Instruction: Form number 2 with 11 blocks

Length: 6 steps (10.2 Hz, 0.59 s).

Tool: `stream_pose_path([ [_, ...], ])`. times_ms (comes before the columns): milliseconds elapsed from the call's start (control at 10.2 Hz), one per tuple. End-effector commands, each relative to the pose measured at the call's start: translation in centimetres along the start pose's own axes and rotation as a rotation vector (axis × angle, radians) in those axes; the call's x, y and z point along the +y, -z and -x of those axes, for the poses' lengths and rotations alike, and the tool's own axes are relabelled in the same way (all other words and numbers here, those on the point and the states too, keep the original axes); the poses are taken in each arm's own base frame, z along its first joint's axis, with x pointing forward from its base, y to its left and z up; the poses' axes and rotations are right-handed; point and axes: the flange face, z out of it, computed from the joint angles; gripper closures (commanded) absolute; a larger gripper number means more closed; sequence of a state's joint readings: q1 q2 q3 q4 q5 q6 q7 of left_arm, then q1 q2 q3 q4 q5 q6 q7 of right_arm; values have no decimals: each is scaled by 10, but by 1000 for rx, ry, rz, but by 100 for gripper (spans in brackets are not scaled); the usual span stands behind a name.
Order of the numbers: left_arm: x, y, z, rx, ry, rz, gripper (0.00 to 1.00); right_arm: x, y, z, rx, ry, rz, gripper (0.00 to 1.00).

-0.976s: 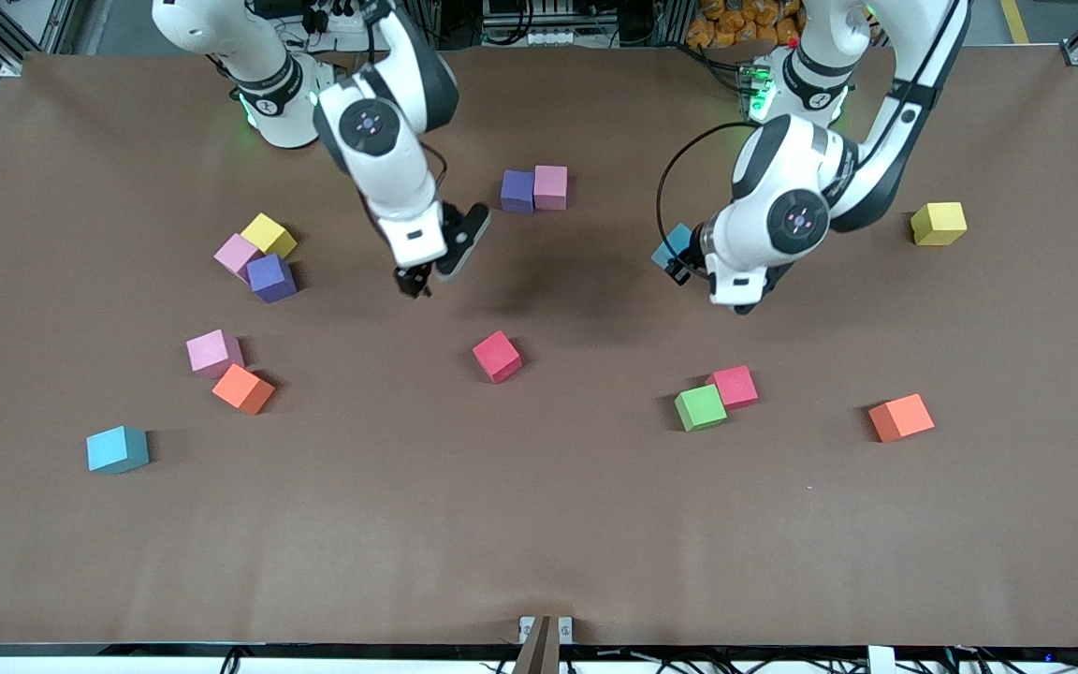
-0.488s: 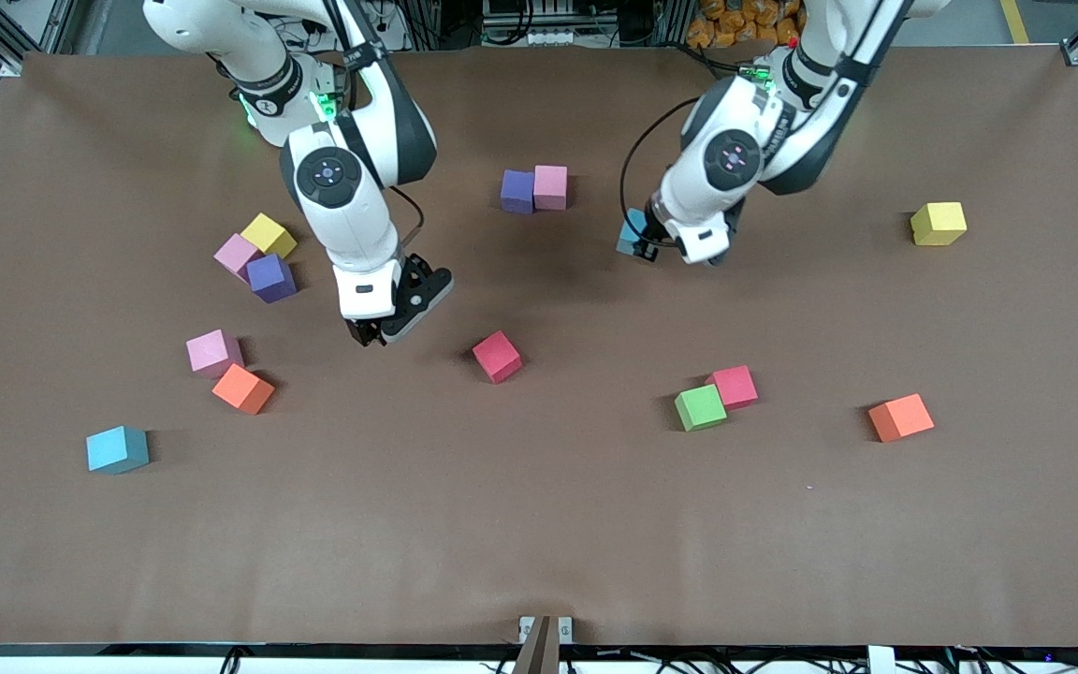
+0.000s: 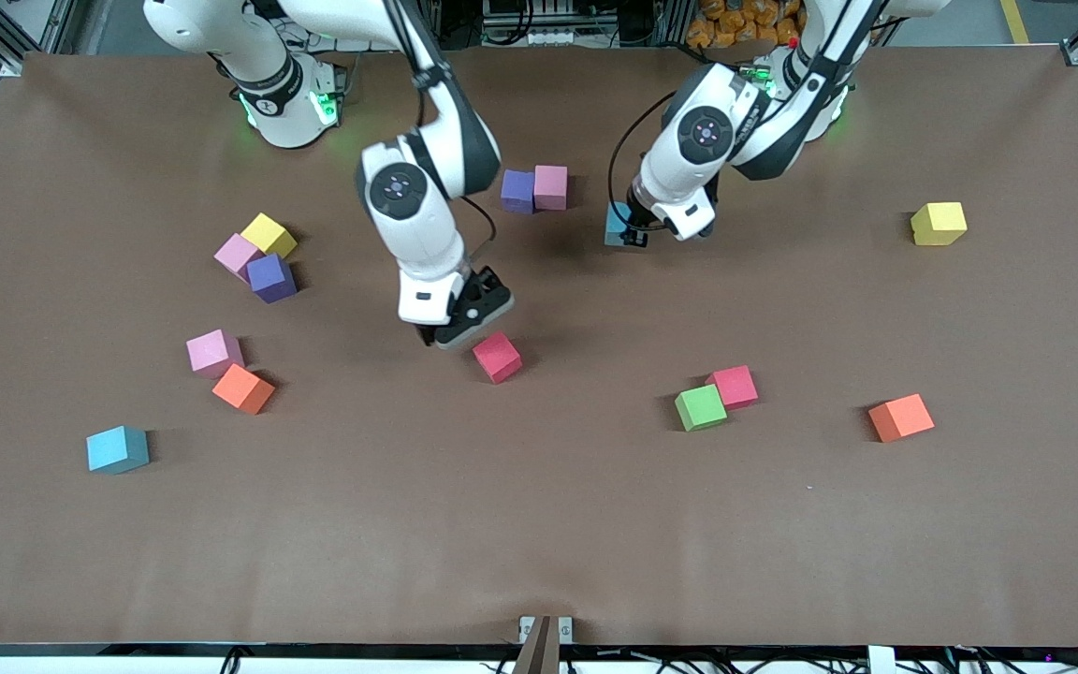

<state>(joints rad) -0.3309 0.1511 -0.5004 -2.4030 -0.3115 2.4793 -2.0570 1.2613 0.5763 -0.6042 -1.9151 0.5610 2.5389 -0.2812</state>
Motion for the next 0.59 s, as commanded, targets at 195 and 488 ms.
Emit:
stream_pose_path([
  [195, -29, -18, 27, -36, 115, 17, 90, 0, -38, -24, 80, -30, 7, 0],
  [488, -41, -25, 40, -46, 132, 14, 90, 5, -47, -24, 111, -16, 36, 0],
])
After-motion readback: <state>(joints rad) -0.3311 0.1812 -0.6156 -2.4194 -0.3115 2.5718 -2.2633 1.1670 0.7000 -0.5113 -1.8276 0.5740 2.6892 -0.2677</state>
